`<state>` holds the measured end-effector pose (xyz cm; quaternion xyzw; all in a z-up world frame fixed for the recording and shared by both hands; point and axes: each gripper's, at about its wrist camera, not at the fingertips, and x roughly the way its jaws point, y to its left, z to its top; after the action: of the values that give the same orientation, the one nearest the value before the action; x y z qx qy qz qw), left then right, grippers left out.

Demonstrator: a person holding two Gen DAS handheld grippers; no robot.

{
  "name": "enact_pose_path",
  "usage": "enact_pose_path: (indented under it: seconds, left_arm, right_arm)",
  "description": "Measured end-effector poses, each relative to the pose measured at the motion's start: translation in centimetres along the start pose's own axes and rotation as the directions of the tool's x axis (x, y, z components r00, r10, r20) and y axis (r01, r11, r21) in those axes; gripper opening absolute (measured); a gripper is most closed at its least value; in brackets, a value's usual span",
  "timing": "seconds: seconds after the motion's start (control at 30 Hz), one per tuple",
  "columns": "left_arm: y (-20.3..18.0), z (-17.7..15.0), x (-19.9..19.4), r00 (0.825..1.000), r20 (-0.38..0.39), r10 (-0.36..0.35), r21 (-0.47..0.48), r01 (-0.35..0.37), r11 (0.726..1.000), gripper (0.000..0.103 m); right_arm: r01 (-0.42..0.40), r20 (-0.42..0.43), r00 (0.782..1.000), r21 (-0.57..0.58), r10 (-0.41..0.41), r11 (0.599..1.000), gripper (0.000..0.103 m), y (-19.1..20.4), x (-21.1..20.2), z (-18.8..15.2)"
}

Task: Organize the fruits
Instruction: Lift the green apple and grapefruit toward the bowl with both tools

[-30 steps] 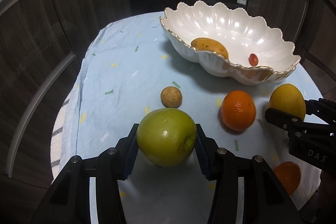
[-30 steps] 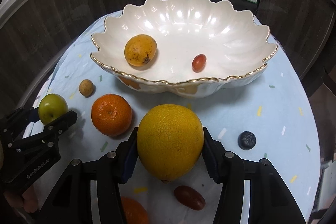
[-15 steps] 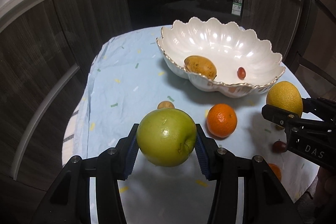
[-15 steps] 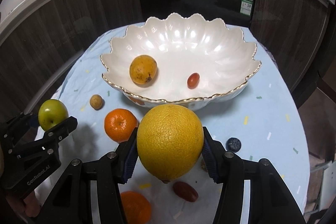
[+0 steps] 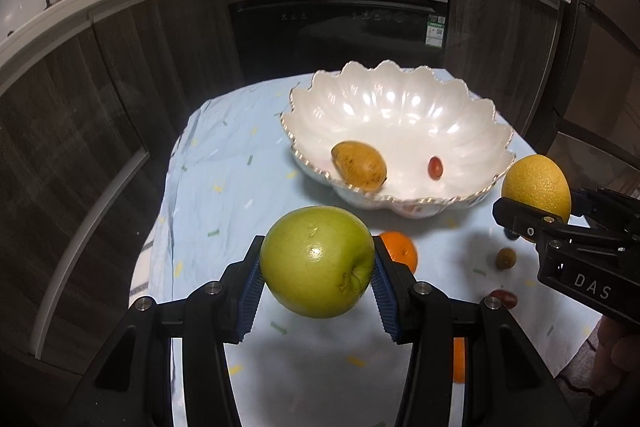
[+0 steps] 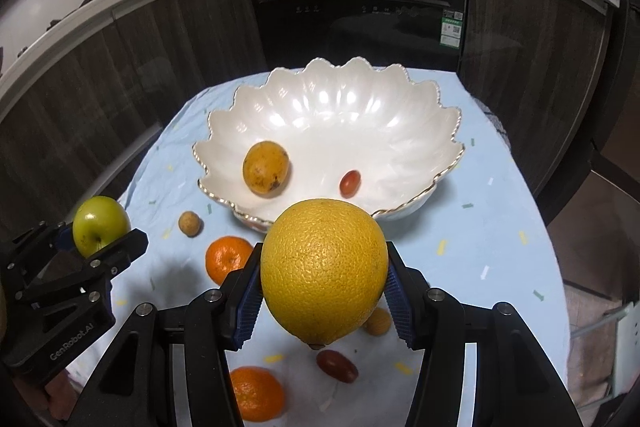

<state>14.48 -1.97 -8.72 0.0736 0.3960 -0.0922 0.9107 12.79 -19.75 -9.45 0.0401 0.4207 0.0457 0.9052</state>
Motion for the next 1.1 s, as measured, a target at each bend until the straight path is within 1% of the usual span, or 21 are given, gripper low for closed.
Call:
enact_pose_path:
  seconds: [0.3,0.6,0.83,1.1]
  left_arm:
    - [-1.7,2.9,0.1,0.999,0.021,-0.037,0.013,0.036,0.999,0.049]
    - [-2.6,5.8,0.9,0.998,0.037,-0.047,0.028,0.046,0.999,0.049]
    - [-2.8,7.6,2.0,0.998,0.044,-0.054,0.034,0.052,0.998,0.049]
    - [-3.0,9.5,4.3,0.998,0.043,-0.054,0.048,0.052,0.997,0.049]
  right_arm:
    - [0.025,0.034,0.999,0.025,-0.026,0.999,0.055,-2.1,-1.2,1.9]
    - [0.043,0.054,0.998,0.036,-0.044,0.998,0.055,-4.0,-1.4,4.2]
    - [0.046,0.060,0.997,0.032,-0.048,0.998,0.055,-4.7,-0.8,6.1]
    - [0.055,0.060,0.997,0.030,-0.057,0.998,0.055,-5.4,0.7,8.1]
